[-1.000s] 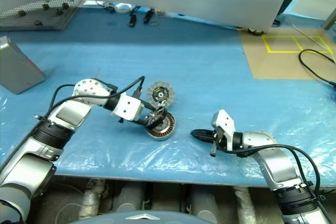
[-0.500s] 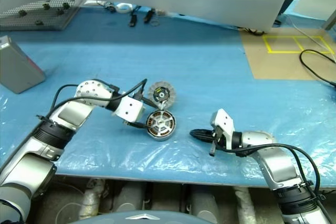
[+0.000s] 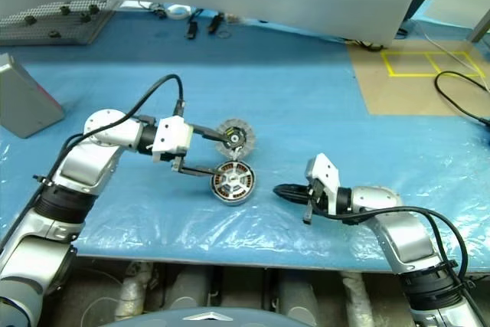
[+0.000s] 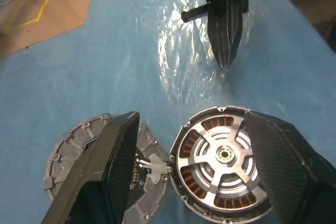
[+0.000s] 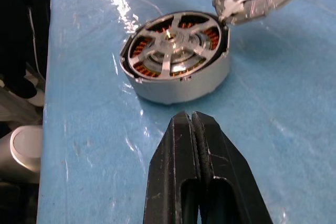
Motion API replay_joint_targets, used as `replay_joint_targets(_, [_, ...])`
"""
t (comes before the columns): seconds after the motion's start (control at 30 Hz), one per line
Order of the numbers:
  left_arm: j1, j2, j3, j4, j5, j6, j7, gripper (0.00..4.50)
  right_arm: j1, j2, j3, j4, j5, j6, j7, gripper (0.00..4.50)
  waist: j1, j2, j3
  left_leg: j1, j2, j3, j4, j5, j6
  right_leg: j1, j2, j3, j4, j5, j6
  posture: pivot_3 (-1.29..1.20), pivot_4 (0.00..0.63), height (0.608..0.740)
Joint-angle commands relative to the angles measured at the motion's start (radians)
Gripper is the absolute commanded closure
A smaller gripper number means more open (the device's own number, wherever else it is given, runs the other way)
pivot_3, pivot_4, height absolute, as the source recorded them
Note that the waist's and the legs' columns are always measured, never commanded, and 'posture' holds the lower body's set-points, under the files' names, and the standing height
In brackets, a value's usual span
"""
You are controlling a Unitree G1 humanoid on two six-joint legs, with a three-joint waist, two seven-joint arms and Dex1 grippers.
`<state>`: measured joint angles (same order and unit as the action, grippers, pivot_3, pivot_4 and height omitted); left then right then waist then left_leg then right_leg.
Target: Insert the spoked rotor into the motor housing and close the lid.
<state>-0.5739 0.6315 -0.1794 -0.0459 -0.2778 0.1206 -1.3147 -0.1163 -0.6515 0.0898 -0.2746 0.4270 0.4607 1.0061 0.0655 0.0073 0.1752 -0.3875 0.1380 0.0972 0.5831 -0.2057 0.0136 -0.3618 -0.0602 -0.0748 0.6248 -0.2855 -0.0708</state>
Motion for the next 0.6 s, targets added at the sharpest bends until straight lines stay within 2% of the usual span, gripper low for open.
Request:
replay_joint_targets(0.03, [0.083, 0.030, 0.071, -0.103, -0.069, 0.091, 0.054, 1.16, -0.056, -0.002, -0.036, -0.043, 0.045, 0.024, -0.001, 4.50, -0.001, 0.000, 0.000, 0.000, 0.000, 0.000, 0.000, 0.000, 0.000, 0.000, 0.000, 0.000, 0.000, 0.000, 0.000, 0.00, 0.150, 0.740])
replay_joint_targets(0.1, [0.145, 0.030, 0.094, -0.152, -0.096, 0.141, 0.094, 1.16, -0.084, -0.007, -0.032, -0.037, 0.048, 0.032, 0.006, 4.50, 0.000, 0.000, 0.000, 0.000, 0.000, 0.000, 0.000, 0.000, 0.000, 0.000, 0.000, 0.000, -0.001, 0.000, 0.000, 0.00, 0.150, 0.740])
replay_joint_targets(0.4, [0.361, -0.011, 0.116, -0.201, -0.070, 0.139, 0.248, 1.16, -0.233, 0.026, 0.017, 0.005, 0.057, 0.066, 0.035, 4.50, 0.002, 0.000, 0.000, 0.000, 0.000, 0.000, 0.000, 0.000, 0.001, 0.001, 0.000, 0.000, -0.001, 0.000, 0.000, 0.00, 0.150, 0.740])
replay_joint_targets(0.6, [0.414, -0.059, 0.088, -0.200, -0.042, 0.118, 0.319, 1.16, -0.281, 0.055, 0.052, 0.065, 0.043, 0.057, 0.059, 4.50, 0.005, 0.000, 0.000, 0.000, 0.000, 0.000, 0.000, 0.000, 0.001, 0.001, 0.000, 0.000, -0.001, 0.000, 0.000, 0.00, 0.150, 0.740])
